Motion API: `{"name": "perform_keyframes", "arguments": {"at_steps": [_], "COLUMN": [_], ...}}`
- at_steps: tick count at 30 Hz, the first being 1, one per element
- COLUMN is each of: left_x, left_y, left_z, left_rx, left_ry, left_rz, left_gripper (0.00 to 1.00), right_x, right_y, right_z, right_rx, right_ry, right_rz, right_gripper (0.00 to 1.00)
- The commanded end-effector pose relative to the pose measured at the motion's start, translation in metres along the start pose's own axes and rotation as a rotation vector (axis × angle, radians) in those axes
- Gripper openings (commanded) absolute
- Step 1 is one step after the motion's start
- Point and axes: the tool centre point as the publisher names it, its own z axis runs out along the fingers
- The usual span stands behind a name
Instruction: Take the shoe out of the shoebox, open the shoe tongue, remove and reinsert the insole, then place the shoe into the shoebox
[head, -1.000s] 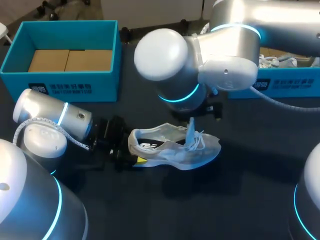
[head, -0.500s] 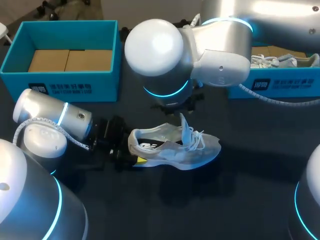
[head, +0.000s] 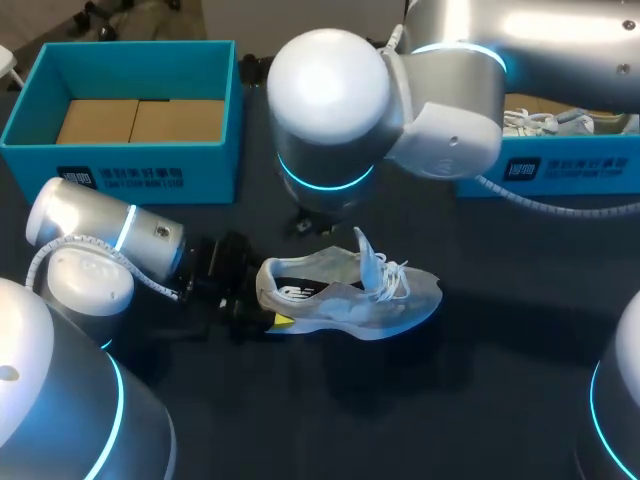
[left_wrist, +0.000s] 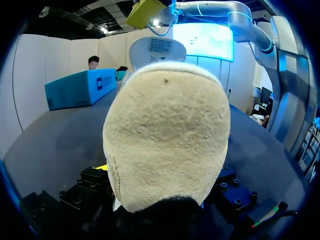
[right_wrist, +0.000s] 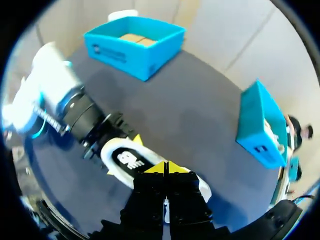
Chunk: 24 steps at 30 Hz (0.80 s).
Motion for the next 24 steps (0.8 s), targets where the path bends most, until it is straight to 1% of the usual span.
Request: {"name": "perform_keyframes", "arguments": {"at_steps": [1,5,8,9,24], "left_x": [0.002,0.002,0.002,0.002,0.002], "left_y": [0.001,0.001,0.001,0.001,0.001], "left_z": [0.001,0.001,0.001,0.001,0.001], "left_rx": [-0.003,-0.003,-0.003,-0.003,-0.003], "left_ry": [-0.001,-0.001,-0.001,-0.001,-0.001], "left_rz": [0.001,0.001,0.001,0.001,0.001], "left_gripper": [0.0,0.0,0.0,0.0,0.0], "right_x": [0.001,0.009,0.014,0.016,0.016], "right_y": [-0.002,-0.007,-0.012,-0.015,-0.015], "right_z": [0.005,0.006,0.007,0.009,0.009], "right_rx": [0.009,0.023,0.037,0.044,0.044], "right_ry": [0.077,0.13,0.159,0.177,0.177], "right_rz": [-0.122,-0.228,-0.277,-0.278,-0.278], "right_gripper": [0.0,0.0,0.0,0.0,0.0]}}
